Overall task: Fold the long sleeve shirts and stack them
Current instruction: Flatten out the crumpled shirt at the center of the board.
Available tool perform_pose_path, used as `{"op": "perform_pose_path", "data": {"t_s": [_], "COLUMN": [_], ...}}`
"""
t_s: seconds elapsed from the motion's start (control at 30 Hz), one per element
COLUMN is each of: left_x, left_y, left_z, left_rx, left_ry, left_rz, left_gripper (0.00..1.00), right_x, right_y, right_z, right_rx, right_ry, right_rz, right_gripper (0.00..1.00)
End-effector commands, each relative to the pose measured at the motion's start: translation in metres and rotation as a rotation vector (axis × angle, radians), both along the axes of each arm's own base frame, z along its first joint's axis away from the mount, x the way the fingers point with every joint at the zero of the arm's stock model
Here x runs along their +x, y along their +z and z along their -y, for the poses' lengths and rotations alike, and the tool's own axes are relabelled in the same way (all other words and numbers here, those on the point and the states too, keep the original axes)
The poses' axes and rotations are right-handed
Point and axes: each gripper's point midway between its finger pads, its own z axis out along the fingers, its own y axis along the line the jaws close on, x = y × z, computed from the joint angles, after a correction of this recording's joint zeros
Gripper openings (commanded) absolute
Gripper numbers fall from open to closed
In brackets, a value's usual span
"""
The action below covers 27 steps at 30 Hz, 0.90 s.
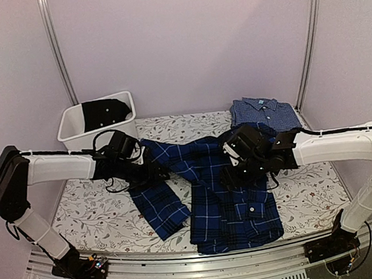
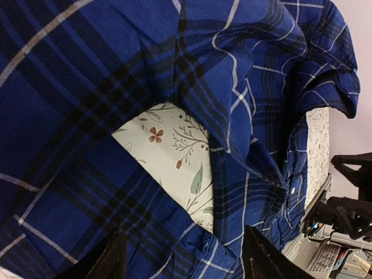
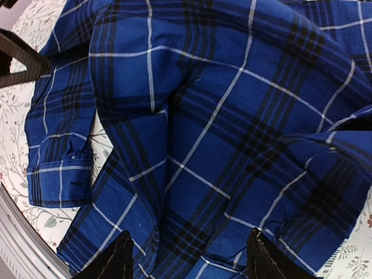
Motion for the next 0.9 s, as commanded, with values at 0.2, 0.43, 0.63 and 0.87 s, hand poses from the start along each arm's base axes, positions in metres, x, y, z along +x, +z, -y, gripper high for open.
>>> {"op": "perform_pose_path", "data": {"t_s": [0.2,0.43,0.63,0.87], "left_x": [0.002,0.001,0.003,0.009], "left_y": [0.005,0.001,0.003,0.009], "left_z": [0.018,0.018,0.015,-0.004], "left_rx": [-0.089,-0.083,-0.076,-0.057], "left_ry": [-0.016,-0.027,-0.024,0.012], "left_rz": [0.022,0.017,0.035,0.065], "left_gripper": [0.68,0.68,0.68,0.68], "right_x": [-0.057,-0.078,-0.082,-0.08], "right_y": [-0.063,-0.08,-0.08,-0.043], "right_z": [-0.034,-0.048,-0.064,-0.109], "right_rx": [0.029,0.078,0.109,0.183], "right_ry": [0.076,0.09,0.109,0.209], "right_rz": [-0.176,-0.273,-0.301,-0.293], "right_gripper": [0.61,0.51,0.19,0.0]}}
